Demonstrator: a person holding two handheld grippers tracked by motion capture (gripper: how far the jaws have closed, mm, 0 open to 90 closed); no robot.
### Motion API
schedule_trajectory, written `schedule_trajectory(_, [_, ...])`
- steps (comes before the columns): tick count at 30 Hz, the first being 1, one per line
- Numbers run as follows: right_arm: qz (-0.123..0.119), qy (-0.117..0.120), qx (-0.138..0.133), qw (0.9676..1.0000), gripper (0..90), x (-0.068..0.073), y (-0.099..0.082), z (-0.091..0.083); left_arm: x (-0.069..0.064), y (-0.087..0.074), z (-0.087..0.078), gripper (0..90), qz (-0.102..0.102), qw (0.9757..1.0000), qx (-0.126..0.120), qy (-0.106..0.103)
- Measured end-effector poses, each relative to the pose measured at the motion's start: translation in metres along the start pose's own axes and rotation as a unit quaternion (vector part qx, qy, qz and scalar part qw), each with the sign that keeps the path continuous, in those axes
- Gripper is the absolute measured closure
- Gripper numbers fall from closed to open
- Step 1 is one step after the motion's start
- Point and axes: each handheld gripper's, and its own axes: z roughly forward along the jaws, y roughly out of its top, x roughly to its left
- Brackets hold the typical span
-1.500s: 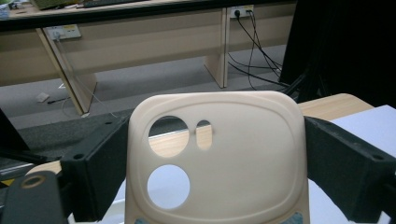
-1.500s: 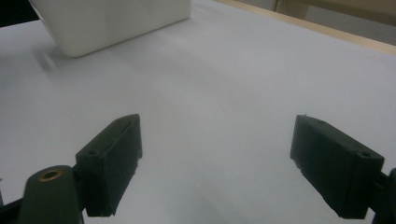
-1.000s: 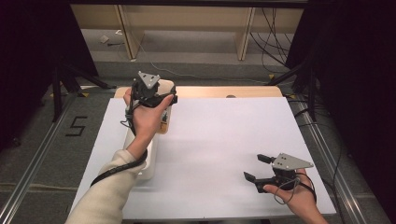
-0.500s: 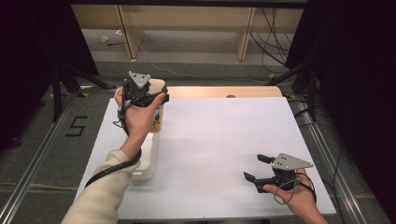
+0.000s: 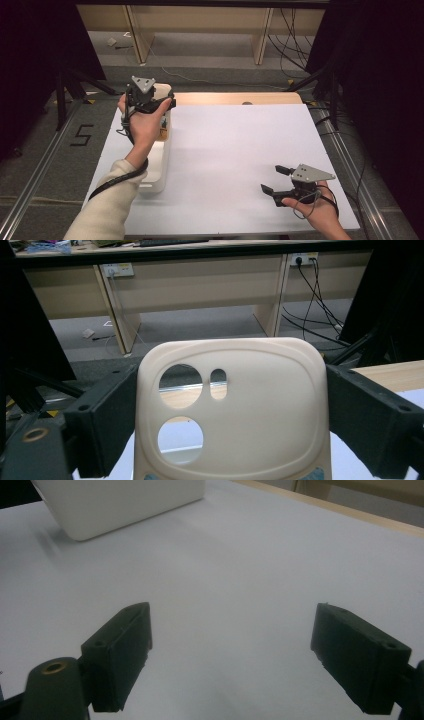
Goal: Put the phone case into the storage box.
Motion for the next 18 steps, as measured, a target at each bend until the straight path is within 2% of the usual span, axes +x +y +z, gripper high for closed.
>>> schedule_trajectory(18, [0.0, 0.0, 0.001, 1.0, 17.7, 0.0, 0.0, 0.001, 0.011, -0.003, 0.005, 11.0, -0.008, 0.9999, 0.0, 0.01])
